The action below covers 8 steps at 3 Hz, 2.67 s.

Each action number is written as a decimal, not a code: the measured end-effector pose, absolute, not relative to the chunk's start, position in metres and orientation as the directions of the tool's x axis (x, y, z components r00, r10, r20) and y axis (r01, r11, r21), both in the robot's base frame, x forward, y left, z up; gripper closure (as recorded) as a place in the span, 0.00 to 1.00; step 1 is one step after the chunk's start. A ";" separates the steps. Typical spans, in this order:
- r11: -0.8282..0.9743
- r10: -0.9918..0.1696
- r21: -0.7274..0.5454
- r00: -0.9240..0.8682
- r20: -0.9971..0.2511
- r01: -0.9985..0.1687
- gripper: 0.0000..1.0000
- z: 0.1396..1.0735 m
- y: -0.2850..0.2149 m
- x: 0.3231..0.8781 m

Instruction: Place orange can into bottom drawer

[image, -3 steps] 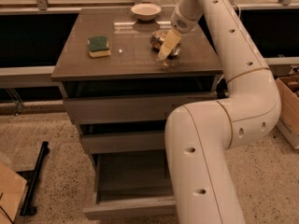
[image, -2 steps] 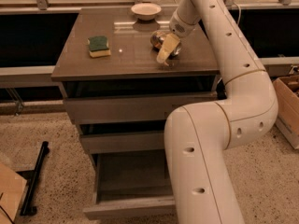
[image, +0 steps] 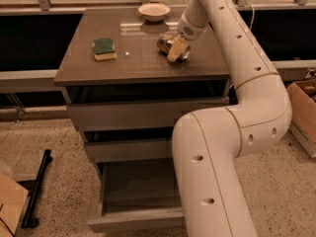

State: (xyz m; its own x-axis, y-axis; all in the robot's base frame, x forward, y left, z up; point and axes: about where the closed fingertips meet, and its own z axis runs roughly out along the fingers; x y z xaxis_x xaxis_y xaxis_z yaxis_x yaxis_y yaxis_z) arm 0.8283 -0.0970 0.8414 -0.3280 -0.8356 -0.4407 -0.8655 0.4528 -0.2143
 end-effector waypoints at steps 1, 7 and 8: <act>0.454 -0.840 -0.237 -0.323 -0.437 -0.859 0.65 0.852 -0.099 0.829; 0.429 -0.856 -0.240 -0.306 -0.417 -0.871 1.00 0.902 -0.142 0.784; 0.347 -0.900 -0.216 -0.260 -0.350 -0.912 1.00 0.885 -0.140 0.774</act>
Offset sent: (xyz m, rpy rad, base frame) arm -0.0480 -0.0201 0.0345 -0.0275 -0.0168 -0.0138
